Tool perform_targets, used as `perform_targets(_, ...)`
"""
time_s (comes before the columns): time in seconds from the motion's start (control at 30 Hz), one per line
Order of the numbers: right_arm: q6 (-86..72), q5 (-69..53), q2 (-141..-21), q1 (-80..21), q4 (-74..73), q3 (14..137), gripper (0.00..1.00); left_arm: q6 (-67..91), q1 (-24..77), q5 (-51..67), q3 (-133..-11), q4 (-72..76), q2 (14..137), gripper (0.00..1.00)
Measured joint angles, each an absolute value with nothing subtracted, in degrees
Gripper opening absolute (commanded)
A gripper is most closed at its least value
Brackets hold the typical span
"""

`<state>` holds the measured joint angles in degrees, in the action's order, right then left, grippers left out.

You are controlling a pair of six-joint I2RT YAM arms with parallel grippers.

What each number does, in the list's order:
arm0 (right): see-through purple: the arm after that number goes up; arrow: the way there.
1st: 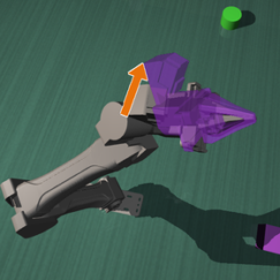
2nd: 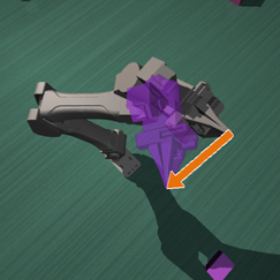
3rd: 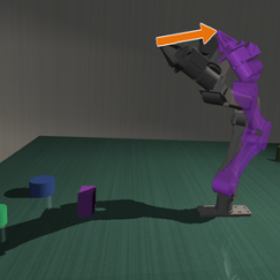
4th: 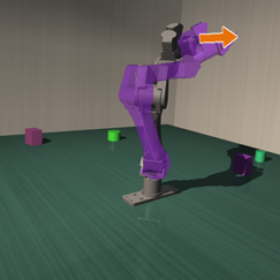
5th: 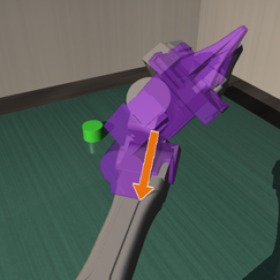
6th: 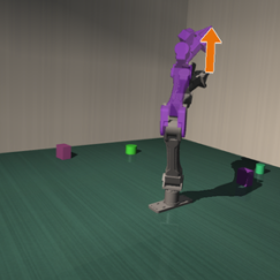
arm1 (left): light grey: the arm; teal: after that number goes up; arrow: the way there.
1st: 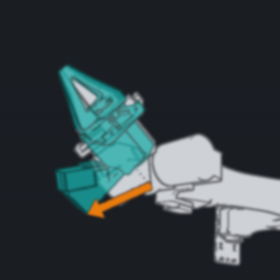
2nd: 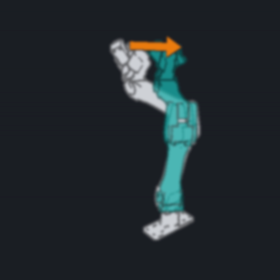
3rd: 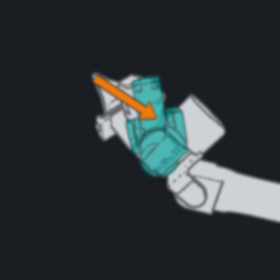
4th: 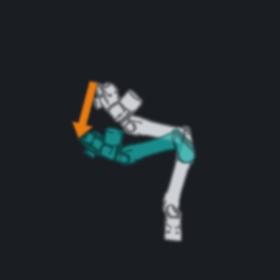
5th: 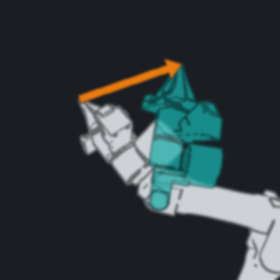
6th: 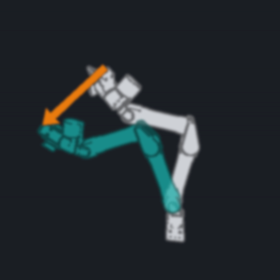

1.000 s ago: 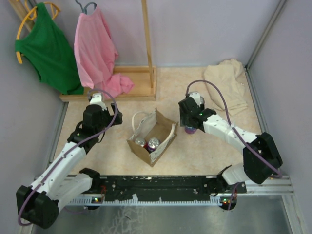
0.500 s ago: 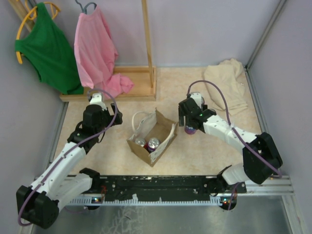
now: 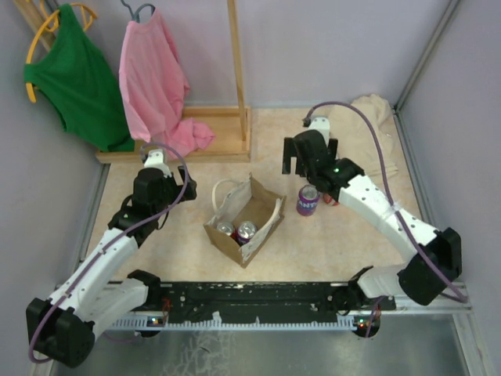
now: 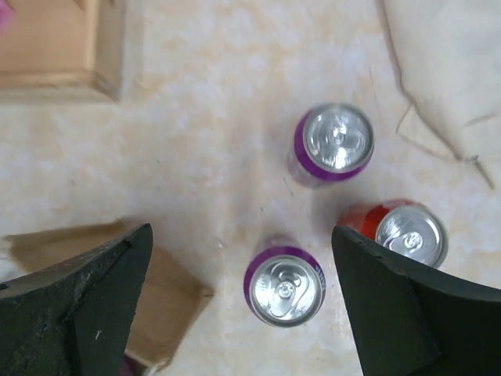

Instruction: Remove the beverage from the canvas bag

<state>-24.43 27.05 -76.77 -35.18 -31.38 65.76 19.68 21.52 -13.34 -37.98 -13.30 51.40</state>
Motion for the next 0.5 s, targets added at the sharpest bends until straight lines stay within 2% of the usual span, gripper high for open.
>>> perform_targets(0.2, -20.95, 27.29, -73.47, -40.05, -32.23, 75.59, 0.91, 19.68, 21.52, -13.32, -37.98, -13.3, 51.4, 1.0)
perform_targets(0.5, -17.34, 23.81, -76.42, -52.4, -39.07, 83.74, 0.79, 19.68, 21.52, -13.34, -37.98, -13.3, 51.4, 1.0)
